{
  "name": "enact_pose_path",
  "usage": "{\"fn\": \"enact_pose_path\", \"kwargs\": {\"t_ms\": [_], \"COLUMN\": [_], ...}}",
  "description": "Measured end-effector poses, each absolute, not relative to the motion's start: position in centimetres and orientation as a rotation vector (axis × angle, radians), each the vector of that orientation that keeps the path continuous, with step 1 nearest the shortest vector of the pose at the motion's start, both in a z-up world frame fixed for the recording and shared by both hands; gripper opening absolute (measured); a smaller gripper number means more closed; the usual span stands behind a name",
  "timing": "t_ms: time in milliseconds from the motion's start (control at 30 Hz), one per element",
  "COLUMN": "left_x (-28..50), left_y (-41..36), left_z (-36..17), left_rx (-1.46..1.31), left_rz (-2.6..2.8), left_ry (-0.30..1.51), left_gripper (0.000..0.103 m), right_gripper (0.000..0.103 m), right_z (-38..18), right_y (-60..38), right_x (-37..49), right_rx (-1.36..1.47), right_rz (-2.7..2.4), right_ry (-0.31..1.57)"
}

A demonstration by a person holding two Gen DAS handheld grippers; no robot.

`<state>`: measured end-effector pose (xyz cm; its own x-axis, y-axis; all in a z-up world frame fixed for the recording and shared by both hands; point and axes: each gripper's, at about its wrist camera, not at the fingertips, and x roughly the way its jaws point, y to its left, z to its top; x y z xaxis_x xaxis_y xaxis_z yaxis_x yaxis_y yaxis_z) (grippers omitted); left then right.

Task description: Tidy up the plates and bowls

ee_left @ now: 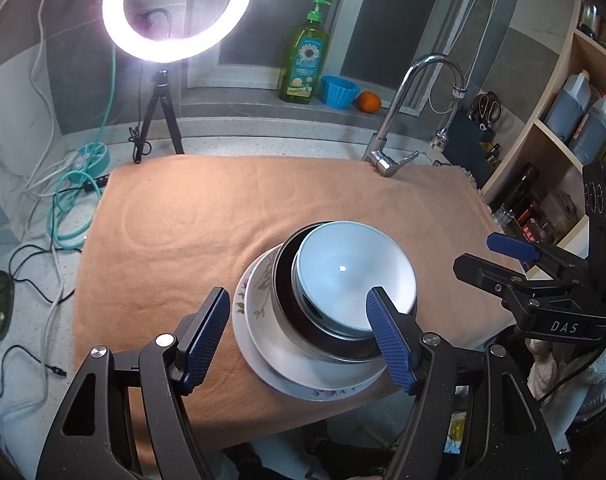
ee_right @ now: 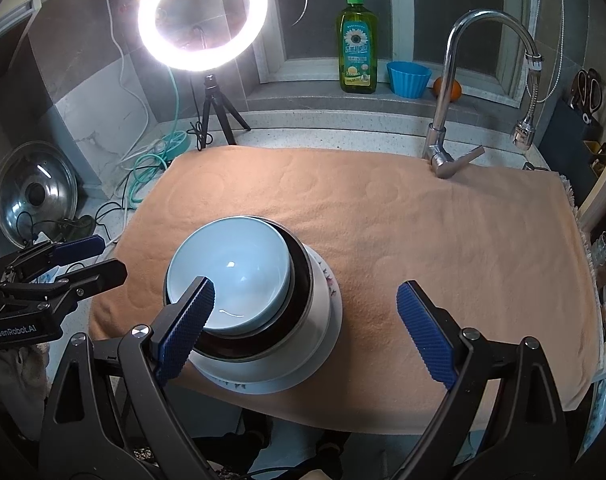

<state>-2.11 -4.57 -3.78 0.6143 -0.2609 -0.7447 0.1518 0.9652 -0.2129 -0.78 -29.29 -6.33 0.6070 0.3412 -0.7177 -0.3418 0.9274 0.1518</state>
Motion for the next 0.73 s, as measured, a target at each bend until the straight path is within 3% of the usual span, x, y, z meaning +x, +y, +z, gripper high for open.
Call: {"fn": "enact_pose_path", "kwargs": {"t_ms": [467, 733], "left_x": [-1.9, -2.2], "left_y": [-3.9, -4.3], "left_z": [-3.1, -2.3], "left_rx": [-0.171, -0.138], "left_rz": [-0.189, -0.166], "left_ry": [0.870, 0.819], "left_gripper": [0.071, 0.078], "right_gripper": [0.095, 0.095], "right_z": [-6.4, -6.3], "right_y": [-29.0, -29.3], "right_x": [-1.0, -0.8], "right_rx": [-0.028, -0.022], "right_rz": [0.382, 0.374], "right_ry": [0.810, 0.808]}}
